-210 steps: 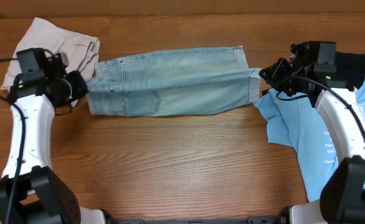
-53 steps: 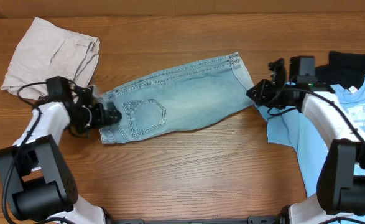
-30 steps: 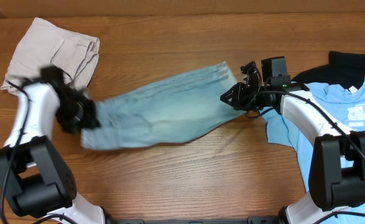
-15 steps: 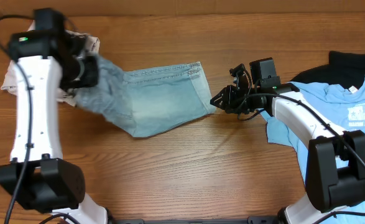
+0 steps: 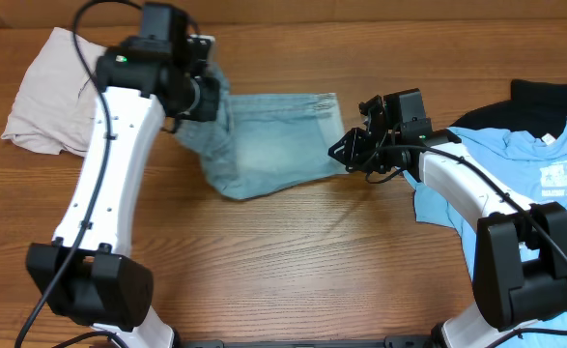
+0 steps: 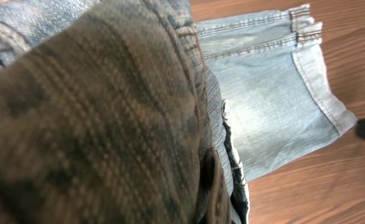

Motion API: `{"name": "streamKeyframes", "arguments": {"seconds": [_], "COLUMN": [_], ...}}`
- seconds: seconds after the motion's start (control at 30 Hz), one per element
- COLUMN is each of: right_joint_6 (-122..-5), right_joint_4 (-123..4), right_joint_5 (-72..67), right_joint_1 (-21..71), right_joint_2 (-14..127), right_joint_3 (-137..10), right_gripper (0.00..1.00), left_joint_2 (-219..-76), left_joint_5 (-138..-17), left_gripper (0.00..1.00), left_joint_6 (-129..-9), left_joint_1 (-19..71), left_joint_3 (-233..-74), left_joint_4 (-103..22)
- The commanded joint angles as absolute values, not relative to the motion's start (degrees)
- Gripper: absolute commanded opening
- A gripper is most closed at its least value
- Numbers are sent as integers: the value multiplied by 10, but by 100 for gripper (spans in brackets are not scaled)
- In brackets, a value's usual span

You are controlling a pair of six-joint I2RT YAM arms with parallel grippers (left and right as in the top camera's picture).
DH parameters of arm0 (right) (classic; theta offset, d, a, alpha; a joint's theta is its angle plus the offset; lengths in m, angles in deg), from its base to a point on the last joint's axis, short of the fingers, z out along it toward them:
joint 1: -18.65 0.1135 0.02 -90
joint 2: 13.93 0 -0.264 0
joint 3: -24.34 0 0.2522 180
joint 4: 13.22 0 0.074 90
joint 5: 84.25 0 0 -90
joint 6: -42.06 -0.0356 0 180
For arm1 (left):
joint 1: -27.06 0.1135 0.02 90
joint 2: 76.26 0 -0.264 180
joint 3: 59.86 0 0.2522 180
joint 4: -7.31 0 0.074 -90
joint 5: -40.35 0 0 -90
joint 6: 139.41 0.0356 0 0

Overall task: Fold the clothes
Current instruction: 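Lift the left end with the left gripper and fold it toward the right gripper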

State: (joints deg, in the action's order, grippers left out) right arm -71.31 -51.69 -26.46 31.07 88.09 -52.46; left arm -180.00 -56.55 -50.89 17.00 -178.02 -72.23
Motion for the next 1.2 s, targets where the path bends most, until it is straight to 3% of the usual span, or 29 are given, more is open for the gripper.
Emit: {"name": "streamKeyframes", "arguments": {"seconds": [0.0, 0.1, 0.23, 0.47, 0.73, 1.0, 1.07, 1.17], "right_joint_6": [-735, -735, -736, -858, -921, -921, -921, -921], "right_joint_4": [-514, -511, -483, -433, -431, -439, -439, -440], "right_joint_5": [-238, -238, -238, -223, -223, -223, -223, -229], "right_joint_1": [312, 313, 322, 328, 327, 327, 327, 327], "right_joint_2": [884, 885, 899, 982, 1025, 1025, 1025, 1025], "right_joint_3": [-532, -532, -531, -531, -531, -531, -531, -531], "right_gripper": [23, 22, 11, 4, 4, 4, 4, 4], "left_joint_2": [-1801, -1801, -1800, -1800, -1810, -1912, -1944, -1986], "left_joint_5": [-578, -547, -547, -548, -557, -613, -634, -645], "left_gripper": [4, 4, 4, 4, 4, 8, 16, 63], "left_joint_6": [-538, -541, -525, -482, -485, -497, -517, -524], "left_joint_1": [129, 119, 121, 116, 75, 9, -8, -27], "left_joint_3": [-1735, -1714, -1718, -1832, -1849, -1831, -1831, -1831], "left_joint_4": [-695, -695, -704, -783, -776, -730, -702, -664]}}
